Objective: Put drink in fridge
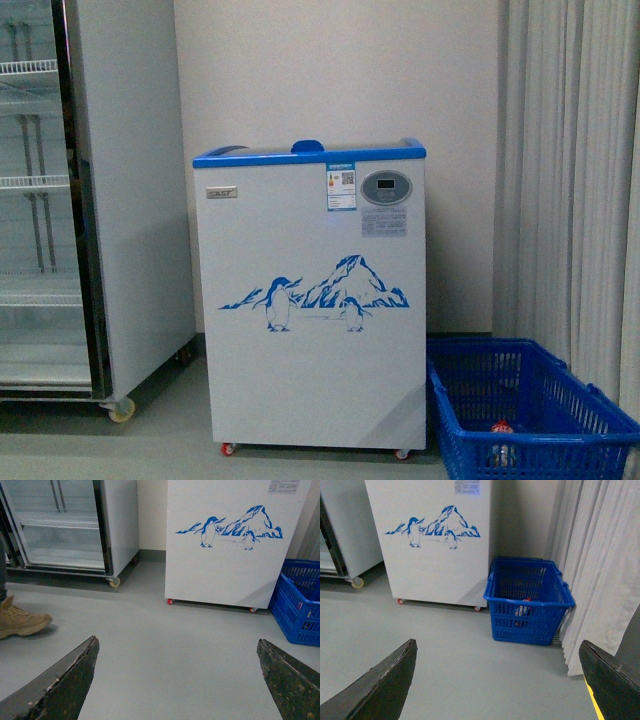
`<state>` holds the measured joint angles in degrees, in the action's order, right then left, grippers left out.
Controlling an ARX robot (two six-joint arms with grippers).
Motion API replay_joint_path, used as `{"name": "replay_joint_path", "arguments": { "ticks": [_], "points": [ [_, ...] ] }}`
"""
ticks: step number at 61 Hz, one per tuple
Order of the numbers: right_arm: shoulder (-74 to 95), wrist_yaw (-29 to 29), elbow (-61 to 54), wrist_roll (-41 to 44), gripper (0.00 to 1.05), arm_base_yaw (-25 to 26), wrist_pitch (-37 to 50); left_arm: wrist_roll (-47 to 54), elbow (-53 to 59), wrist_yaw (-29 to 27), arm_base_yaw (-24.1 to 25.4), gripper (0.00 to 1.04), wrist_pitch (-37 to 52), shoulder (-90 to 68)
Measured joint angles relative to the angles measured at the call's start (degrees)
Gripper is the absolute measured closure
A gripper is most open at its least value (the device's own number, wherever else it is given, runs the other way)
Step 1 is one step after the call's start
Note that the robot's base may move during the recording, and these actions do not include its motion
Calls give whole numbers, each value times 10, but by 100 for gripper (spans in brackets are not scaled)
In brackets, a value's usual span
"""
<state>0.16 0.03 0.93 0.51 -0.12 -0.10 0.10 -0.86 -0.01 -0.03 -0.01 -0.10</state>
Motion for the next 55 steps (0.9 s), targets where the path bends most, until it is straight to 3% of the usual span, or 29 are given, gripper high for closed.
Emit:
{"name": "replay_joint_path", "arguments": {
  "ticks": [55],
  "points": [
    [0,0,0,0,8,0,0,0,0,0,0,8,0,0]
  ]
}}
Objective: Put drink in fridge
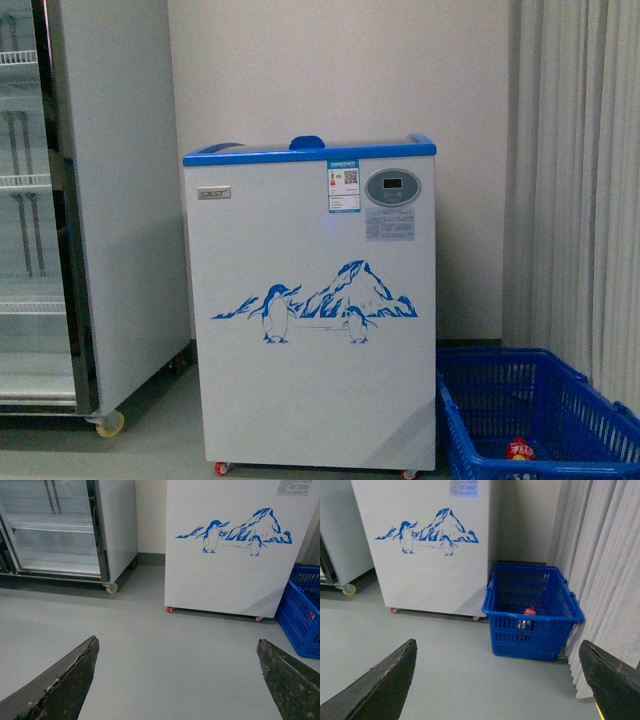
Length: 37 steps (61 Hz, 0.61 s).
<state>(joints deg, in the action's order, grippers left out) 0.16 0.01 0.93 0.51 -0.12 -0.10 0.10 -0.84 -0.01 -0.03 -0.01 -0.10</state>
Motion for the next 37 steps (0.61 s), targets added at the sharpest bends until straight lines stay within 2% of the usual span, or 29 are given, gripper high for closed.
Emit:
{"name": "replay_joint_path", "arguments": {
  "ticks": [37],
  "points": [
    [0,0,0,0,8,0,0,0,0,0,0,8,0,0]
  ]
}}
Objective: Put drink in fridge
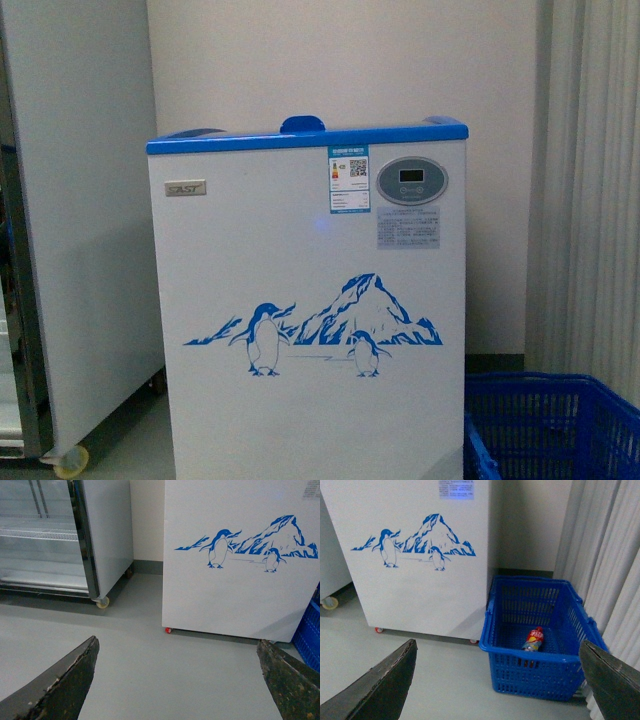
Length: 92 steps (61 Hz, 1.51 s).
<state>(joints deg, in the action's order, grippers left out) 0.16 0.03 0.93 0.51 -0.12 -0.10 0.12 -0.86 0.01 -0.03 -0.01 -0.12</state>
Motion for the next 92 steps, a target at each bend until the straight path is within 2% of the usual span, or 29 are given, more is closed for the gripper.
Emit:
{"name": "replay_joint_path", "arguments": {
  "ticks": [88,89,92],
  "points": [
    [0,-1,0,0,8,0,0,0,0,0,0,8,0,0],
    [2,-5,1,-2,8,0,-2,0,0,0,0,8,0,0],
    [54,-100,34,-27,8,-22,-90,0,0,0,0,8,0,0]
  ]
}}
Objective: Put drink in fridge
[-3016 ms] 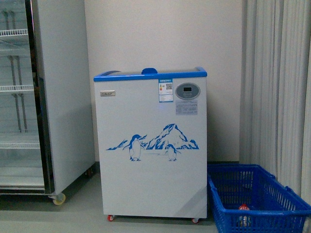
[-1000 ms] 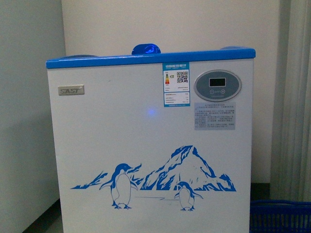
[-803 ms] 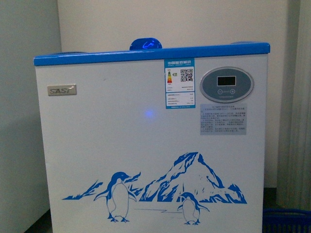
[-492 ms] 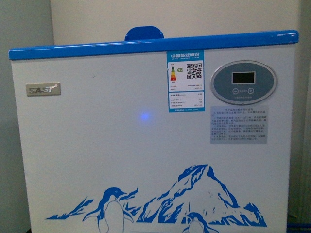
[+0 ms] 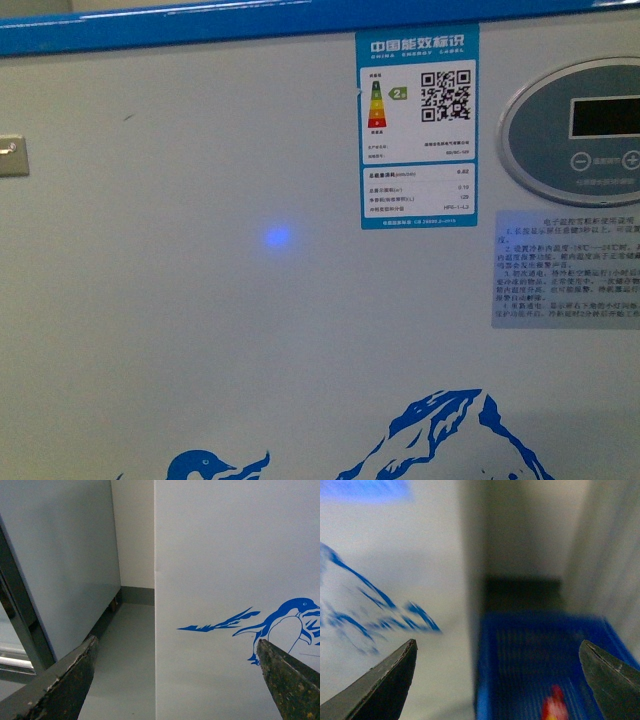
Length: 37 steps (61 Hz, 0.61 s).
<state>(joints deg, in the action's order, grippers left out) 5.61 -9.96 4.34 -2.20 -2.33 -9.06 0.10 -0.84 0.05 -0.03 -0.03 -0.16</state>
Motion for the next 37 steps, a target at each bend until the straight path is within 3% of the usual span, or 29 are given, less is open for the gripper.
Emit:
{"name": "replay_joint_path", "arguments": {
  "ticks": [4,8,12,21,26,37],
  "points": [
    [132,-118,54,-17,8,5,-81,0,0,0,0,8,0,0],
    [323,-193,78,-22,8,55,-22,0,0,-1,0,8,0,0],
    [508,-199,111,-31,8,97,71,0,0,0,0,8,0,0],
    [797,-185,191,-69,8,150,188,0,0,-1,0,8,0,0],
    [970,-172,249,-115,8,177,213,0,0,-1,0,8,0,0],
    [1162,-142,339,-168,8,185,262,0,0,-1,0,8,0,0]
  ]
}}
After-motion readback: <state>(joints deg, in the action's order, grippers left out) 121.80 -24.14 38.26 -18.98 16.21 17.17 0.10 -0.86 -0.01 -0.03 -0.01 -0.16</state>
